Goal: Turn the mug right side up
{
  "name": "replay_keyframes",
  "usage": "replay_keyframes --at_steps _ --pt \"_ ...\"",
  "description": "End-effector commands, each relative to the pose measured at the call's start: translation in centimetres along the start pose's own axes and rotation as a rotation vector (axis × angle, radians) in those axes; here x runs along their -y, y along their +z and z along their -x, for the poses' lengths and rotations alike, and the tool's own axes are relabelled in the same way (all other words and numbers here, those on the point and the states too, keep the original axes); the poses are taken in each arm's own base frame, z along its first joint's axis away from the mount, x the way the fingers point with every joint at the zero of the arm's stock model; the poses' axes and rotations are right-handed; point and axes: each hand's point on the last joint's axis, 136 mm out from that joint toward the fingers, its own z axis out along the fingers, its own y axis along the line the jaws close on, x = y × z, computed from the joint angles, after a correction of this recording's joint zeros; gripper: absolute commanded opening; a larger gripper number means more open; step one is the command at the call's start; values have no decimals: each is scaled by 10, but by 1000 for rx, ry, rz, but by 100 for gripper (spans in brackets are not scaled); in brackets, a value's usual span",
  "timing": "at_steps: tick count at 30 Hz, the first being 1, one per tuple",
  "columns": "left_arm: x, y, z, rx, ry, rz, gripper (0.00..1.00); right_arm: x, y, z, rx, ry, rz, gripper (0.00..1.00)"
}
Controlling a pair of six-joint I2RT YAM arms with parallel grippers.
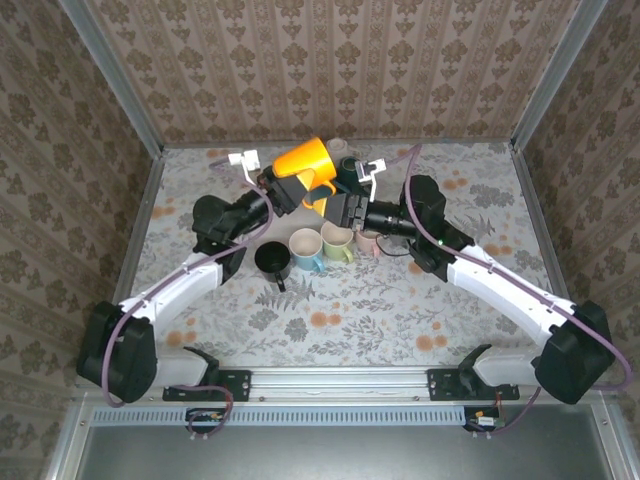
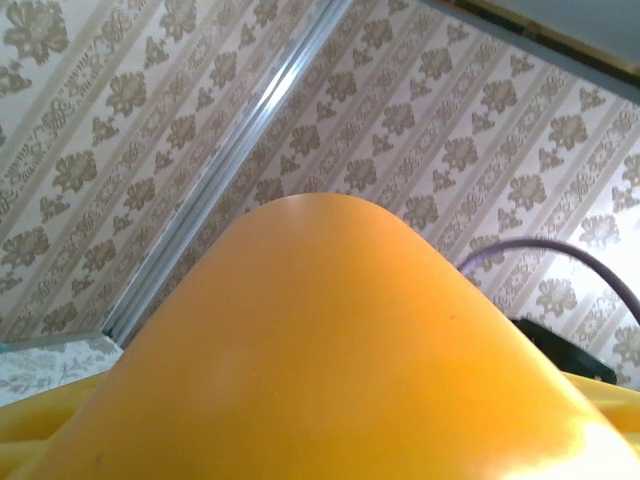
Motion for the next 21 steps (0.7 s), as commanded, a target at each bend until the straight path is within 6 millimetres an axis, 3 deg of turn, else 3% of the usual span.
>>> replay_keyframes --at_steps 1,8,16,19,21 --pt "35 -3 -2 -16 112 -87 52 -22 0 14 28 -22 111 57" --pt "37 -8 -1 -19 154 -60 52 -31 -10 9 39 -59 140 55" --pt "38 -11 -13 -47 159 -71 55 -24 -8 11 53 -24 114 6" --pt "38 -12 -16 -53 161 -71 66 -24 -9 12 59 -23 110 0" --pt "36 -13 -18 -58 164 -60 82 -24 -11 13 66 -26 103 0"
